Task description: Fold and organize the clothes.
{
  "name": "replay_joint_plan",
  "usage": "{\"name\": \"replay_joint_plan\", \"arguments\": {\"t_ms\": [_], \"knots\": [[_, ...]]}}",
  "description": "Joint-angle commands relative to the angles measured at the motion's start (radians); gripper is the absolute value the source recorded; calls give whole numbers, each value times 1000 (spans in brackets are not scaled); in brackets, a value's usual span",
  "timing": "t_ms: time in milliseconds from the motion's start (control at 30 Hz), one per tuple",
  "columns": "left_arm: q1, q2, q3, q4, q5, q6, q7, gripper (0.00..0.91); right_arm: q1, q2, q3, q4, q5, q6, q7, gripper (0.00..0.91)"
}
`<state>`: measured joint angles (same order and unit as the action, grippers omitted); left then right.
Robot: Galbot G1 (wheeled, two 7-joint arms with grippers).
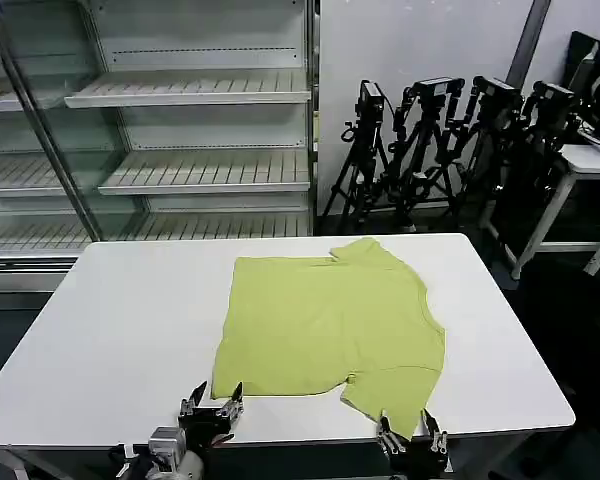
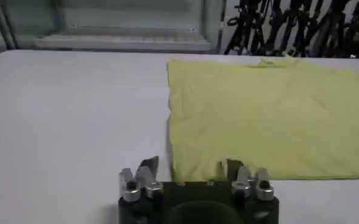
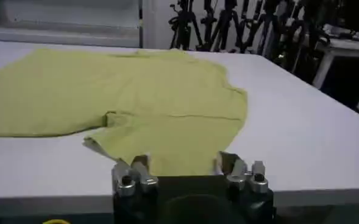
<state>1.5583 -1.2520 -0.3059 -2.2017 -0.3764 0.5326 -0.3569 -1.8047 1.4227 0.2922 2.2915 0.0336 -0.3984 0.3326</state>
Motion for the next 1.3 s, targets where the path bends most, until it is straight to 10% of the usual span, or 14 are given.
{"name": "replay_joint_plan", "arguments": {"t_ms": [33, 867, 1300], "knots": [[0, 1, 5, 19, -16, -1, -2, 30, -1, 4, -3, -7, 2, 0, 2, 0], [172, -31, -72, -263, -96, -138, 31, 30, -161, -67, 53, 230, -17, 148, -57, 0], [89, 21, -87, -207, -121, -157, 34, 30, 47, -109, 117, 154, 97, 128, -63, 0]]}}
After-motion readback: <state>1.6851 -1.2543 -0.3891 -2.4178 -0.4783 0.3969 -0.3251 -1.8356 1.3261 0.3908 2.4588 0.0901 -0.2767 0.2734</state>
